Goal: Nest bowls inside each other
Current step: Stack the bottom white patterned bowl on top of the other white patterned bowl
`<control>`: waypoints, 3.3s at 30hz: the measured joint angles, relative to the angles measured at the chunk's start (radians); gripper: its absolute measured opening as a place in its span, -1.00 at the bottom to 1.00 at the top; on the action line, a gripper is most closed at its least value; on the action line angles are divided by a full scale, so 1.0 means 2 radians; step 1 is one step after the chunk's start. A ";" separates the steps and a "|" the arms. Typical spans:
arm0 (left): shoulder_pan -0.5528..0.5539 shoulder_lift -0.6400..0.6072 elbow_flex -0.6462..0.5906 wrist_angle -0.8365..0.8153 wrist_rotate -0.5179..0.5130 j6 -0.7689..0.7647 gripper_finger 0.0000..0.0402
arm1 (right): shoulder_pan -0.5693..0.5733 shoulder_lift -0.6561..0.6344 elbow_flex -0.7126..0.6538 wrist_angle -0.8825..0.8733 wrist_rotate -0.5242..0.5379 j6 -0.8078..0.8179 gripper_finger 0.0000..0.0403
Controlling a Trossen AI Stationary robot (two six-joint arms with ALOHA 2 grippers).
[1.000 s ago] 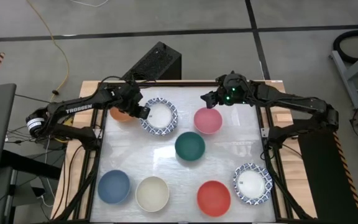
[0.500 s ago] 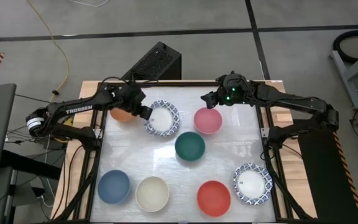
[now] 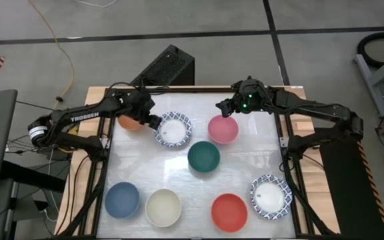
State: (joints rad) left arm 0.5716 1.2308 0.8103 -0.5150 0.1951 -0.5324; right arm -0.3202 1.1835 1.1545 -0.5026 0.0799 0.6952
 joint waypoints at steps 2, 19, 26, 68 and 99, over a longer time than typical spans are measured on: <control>0.000 0.000 0.006 -0.009 0.001 0.010 -0.11 | 0.000 0.000 0.000 0.000 0.000 0.000 -0.04; -0.036 -0.007 0.198 -0.105 0.012 0.091 -0.11 | 0.113 -0.020 -0.014 -0.395 -0.012 -0.019 -0.09; -0.062 -0.008 0.229 -0.105 0.019 0.107 -0.11 | 0.257 -0.035 -0.071 -0.449 -0.043 0.095 -0.08; -0.093 -0.007 0.229 -0.122 0.022 0.094 -0.11 | 0.466 -0.035 -0.306 -0.191 -0.114 0.219 -0.17; -0.093 -0.007 0.229 -0.115 0.000 0.013 -0.11 | 0.353 -0.118 -0.145 -0.359 0.070 0.478 -0.97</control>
State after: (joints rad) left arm 0.3859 1.2163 1.2686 -0.7448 0.1955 -0.5068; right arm 0.3867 0.9477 0.8647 -1.2212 0.2190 1.6517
